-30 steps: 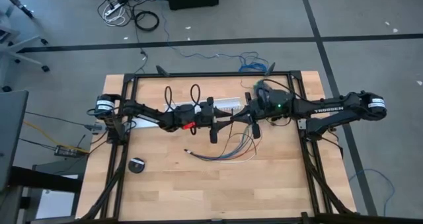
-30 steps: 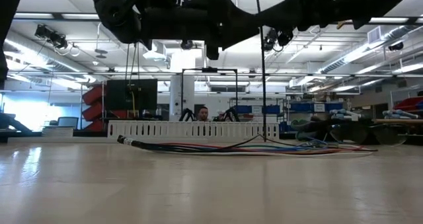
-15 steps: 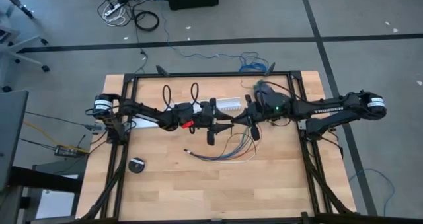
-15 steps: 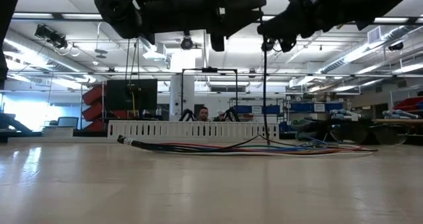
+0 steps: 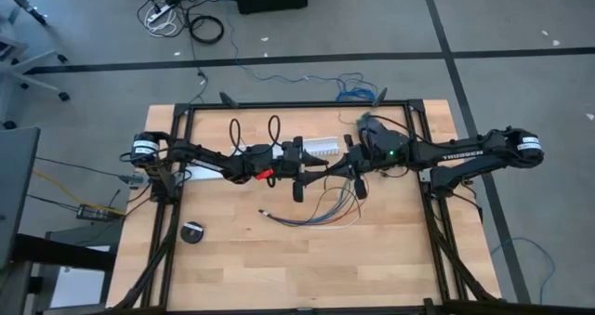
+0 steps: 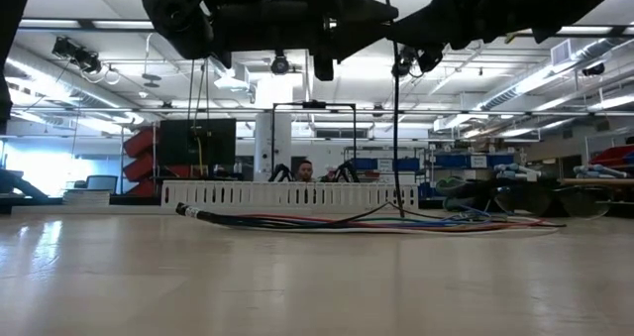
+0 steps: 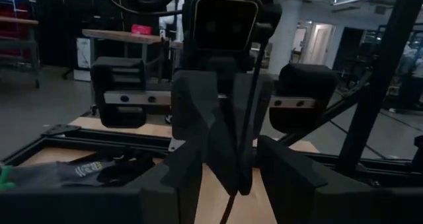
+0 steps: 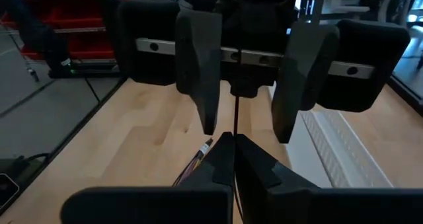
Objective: Ziptie cables
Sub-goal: Wrap the colored wires together using a zip tie
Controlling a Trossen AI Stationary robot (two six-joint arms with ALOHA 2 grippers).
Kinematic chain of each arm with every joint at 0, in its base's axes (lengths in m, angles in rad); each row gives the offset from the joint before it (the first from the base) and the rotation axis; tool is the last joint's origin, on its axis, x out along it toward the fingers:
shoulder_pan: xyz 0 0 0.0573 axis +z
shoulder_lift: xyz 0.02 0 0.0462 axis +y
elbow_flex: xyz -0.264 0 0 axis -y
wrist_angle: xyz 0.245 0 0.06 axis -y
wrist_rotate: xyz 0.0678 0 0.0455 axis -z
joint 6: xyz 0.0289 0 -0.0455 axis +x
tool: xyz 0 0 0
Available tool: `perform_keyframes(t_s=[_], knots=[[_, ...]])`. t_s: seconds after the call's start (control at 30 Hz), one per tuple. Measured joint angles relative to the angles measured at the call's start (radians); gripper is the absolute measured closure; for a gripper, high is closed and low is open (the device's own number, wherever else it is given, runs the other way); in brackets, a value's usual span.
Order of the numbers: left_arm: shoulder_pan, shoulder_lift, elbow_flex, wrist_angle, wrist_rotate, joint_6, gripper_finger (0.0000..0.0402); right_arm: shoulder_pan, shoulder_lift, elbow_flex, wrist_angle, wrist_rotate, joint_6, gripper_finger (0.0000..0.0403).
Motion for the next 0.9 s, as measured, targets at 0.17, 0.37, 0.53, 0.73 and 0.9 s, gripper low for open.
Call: perform_keyframes(t_s=[0.17, 0.37, 0.53, 0.73, 0.9], knots=[[0.000, 0.000, 0.000, 0.002, -0.005, 0.000, 0.0264, 0.000, 0.000, 0.000, 0.000, 0.000, 0.000, 0.0402], [0.005, 0.000, 0.000, 0.006, -0.019, 0.001, 0.0264, 0.000, 0.000, 0.000, 0.000, -0.008, 0.001, 0.0403], [0.006, 0.001, 0.000, 0.036, -0.021, 0.004, 0.0264, 0.000, 0.000, 0.000, -0.006, -0.008, 0.001, 0.0403], [0.006, 0.001, 0.000, 0.044, -0.021, 0.004, 0.0264, 0.000, 0.000, 0.000, -0.006, -0.008, 0.001, 0.0403], [0.006, 0.001, 0.000, 0.044, -0.021, 0.004, 0.0272, 0.000, 0.000, 0.000, -0.006, -0.008, 0.002, 0.0403]])
